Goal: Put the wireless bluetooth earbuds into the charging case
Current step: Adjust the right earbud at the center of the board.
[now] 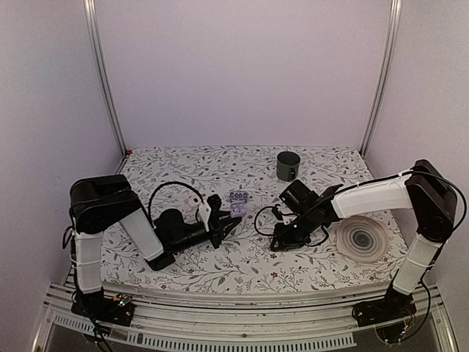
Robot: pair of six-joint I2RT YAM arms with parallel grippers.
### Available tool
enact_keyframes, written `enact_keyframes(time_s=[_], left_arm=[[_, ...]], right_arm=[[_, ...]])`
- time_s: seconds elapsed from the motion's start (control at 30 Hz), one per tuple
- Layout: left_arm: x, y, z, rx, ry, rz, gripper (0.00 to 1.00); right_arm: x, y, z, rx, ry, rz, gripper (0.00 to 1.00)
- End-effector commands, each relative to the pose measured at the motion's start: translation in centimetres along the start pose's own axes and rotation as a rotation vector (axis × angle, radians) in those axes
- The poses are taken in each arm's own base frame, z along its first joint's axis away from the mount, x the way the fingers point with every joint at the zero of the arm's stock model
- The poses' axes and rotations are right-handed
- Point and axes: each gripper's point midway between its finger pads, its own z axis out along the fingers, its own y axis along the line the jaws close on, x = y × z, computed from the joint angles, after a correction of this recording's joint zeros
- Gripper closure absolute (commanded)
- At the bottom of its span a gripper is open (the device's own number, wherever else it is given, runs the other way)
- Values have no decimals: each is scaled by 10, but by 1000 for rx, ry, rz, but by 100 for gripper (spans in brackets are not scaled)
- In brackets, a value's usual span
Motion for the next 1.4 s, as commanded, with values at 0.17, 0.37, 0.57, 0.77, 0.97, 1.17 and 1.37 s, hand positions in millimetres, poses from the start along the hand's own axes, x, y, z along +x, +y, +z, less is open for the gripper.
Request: enact_keyframes(time_s=[0.17,0.37,0.57,0.77,0.97,1.17,1.37], left_arm=[[-83,4,-15,-14,-313,57,100],[-83,4,-14,-12,-313,59,100],[-82,4,-13,-12,-313,56,100],[-81,3,-12,-8,-311,55,100],[-82,3,-12,-6,-313,55,100],[-82,2,-13,-7,-312,56,100],[-80,2,-12,-3,-309,56,100]], right_arm=[[-13,5,18,6,-2,-10,71],[-19,4,22,28,5,-18,71],[-22,0,21,86,6,-48,71],[-16,-2,21,139,16,-75,71],[-16,4,25,147,17,-93,71],[-17,5,24,158,16,-91,72],[-19,6,23,158,7,-86,75]])
